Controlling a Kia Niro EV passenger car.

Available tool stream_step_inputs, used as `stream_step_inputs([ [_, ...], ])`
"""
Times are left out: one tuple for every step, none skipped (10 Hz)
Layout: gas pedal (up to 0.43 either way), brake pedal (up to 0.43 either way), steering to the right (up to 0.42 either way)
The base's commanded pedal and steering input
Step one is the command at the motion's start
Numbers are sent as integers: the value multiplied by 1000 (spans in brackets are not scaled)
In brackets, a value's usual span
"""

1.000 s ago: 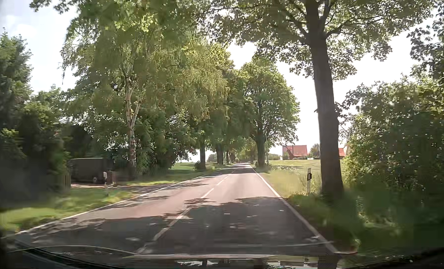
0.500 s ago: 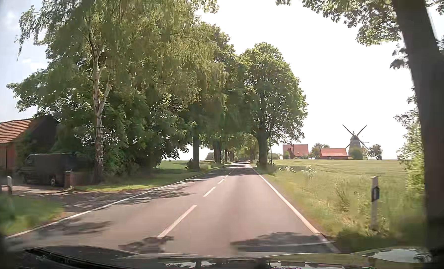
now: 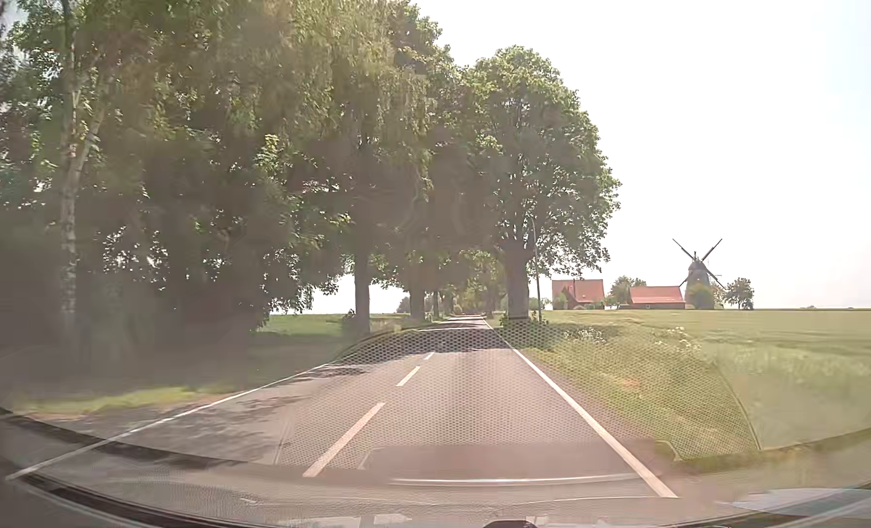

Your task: Follow the waypoints while adhering to traffic rules and regulations

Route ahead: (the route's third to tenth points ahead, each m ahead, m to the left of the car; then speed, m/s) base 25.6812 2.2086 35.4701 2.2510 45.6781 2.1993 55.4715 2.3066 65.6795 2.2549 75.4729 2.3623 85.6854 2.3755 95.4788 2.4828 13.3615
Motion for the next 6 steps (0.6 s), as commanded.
stream_step_inputs([
  [461,0,6],
  [461,0,5],
  [461,0,5],
  [461,0,5],
  [461,0,5],
  [461,0,5],
])
